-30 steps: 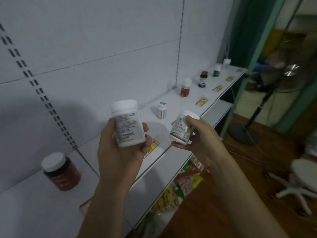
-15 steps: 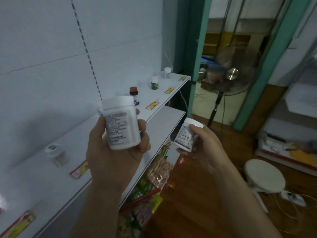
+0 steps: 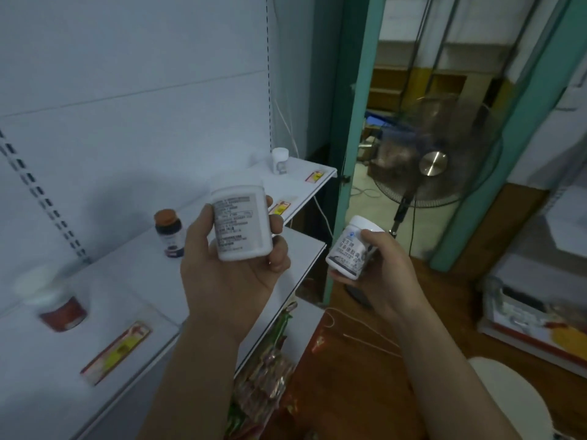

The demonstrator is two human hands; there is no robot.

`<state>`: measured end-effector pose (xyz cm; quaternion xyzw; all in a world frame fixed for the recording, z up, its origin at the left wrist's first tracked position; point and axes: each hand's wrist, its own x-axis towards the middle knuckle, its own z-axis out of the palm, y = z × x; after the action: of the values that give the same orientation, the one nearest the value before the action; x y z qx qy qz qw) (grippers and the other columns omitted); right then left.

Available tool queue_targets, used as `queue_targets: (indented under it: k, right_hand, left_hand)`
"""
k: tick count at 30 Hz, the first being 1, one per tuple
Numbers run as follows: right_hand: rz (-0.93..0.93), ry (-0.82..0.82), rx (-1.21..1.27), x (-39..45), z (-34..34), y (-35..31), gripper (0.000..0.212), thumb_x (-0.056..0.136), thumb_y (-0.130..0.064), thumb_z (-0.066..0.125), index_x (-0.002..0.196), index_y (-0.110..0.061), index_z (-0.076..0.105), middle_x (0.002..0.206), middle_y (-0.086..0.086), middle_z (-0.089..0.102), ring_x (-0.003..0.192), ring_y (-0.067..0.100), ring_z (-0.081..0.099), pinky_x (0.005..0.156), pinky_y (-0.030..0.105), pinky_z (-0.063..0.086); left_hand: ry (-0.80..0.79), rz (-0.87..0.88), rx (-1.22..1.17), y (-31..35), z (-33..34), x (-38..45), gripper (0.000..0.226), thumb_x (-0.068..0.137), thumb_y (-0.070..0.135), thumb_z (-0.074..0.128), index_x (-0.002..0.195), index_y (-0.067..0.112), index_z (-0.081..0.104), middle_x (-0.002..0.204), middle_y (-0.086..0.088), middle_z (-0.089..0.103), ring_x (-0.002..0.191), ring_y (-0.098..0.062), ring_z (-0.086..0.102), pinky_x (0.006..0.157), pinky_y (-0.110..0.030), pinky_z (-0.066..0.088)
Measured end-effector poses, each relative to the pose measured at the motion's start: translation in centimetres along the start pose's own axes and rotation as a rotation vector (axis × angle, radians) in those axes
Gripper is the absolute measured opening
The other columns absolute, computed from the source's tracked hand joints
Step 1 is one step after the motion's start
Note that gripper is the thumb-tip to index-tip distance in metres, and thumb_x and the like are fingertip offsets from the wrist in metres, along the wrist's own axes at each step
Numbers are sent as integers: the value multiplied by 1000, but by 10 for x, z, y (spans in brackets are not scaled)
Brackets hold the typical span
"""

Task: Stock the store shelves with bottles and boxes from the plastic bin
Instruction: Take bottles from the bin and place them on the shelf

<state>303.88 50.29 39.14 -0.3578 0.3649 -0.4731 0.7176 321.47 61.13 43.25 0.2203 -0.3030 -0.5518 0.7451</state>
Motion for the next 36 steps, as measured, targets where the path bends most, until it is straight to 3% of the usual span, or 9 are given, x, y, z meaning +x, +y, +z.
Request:
queue_targets:
  k: [4, 9, 14, 17, 22, 25, 29, 33, 36]
  right_hand:
    - [23, -30, -61, 95, 1, -35, 25, 97, -18, 56, 122, -18, 60, 129, 21, 59, 112, 41, 64, 76, 49, 59]
    - [38, -60, -64, 202, -2, -69, 22, 96, -17, 57, 117, -19, 63, 125, 19, 63, 112, 43, 65, 80, 56, 59]
    - [103, -179, -68, 304, 9, -69, 32, 97, -21, 55, 128, -20, 60, 122, 14, 69, 110, 37, 68, 88, 58, 57]
    - [172, -262, -65, 367, 21, -64, 36, 96, -21, 53, 131, -18, 60, 120, 16, 70, 106, 36, 69, 84, 53, 59]
    - [270, -375, -204, 469, 41, -66, 35, 97, -24, 57, 130, -14, 57, 121, 18, 66, 98, 32, 67, 84, 50, 55]
    - [320, -471, -279, 518, 50, -75, 25, 97, -22, 62, 121, -19, 60, 123, 15, 67, 107, 33, 67, 79, 46, 59]
    - [359, -580, -368, 561, 56, -83, 32, 98, -18, 61, 129, -16, 57, 121, 13, 68, 109, 33, 68, 72, 44, 63]
    - [375, -706, -361, 588, 59, -75, 29, 97, -16, 62, 126, -20, 62, 123, 14, 69, 113, 34, 67, 88, 53, 58]
    - [274, -835, -521, 609, 67, -70, 33, 93, -13, 67, 122, -27, 66, 122, 3, 69, 118, 28, 64, 95, 52, 56]
  left_hand:
    - [34, 29, -43, -14, -9, 98, 66, 92, 50, 46, 142, 8, 42, 103, -12, 56, 69, -21, 54, 58, -30, 44]
    - [70, 48, -52, -27, -17, 198, 76, 95, 52, 41, 153, 4, 31, 103, -10, 57, 69, -20, 55, 62, -31, 41]
    - [108, 108, -7, -42, -31, 266, 63, 90, 51, 44, 130, 3, 53, 93, -12, 59, 62, -22, 51, 59, -30, 41]
    - [193, 190, 41, -51, -40, 297, 60, 90, 53, 40, 121, 5, 58, 88, -11, 59, 60, -21, 48, 57, -29, 39]
    - [270, 312, 27, -71, -51, 351, 62, 89, 54, 43, 125, 6, 55, 96, -9, 55, 69, -19, 54, 65, -30, 40]
    - [302, 332, 11, -84, -55, 384, 61, 91, 54, 43, 127, 6, 53, 98, -10, 57, 71, -20, 54, 69, -31, 39]
    - [390, 376, 6, -103, -55, 415, 61, 92, 55, 41, 129, 7, 49, 98, -9, 56, 71, -20, 53, 68, -31, 39]
    - [453, 412, -2, -116, -54, 431, 62, 90, 54, 47, 131, 7, 47, 98, -10, 55, 74, -20, 56, 71, -31, 44]
    - [475, 446, 6, -118, -54, 439, 61, 91, 53, 45, 129, 6, 50, 99, -10, 54, 77, -20, 57, 72, -31, 48]
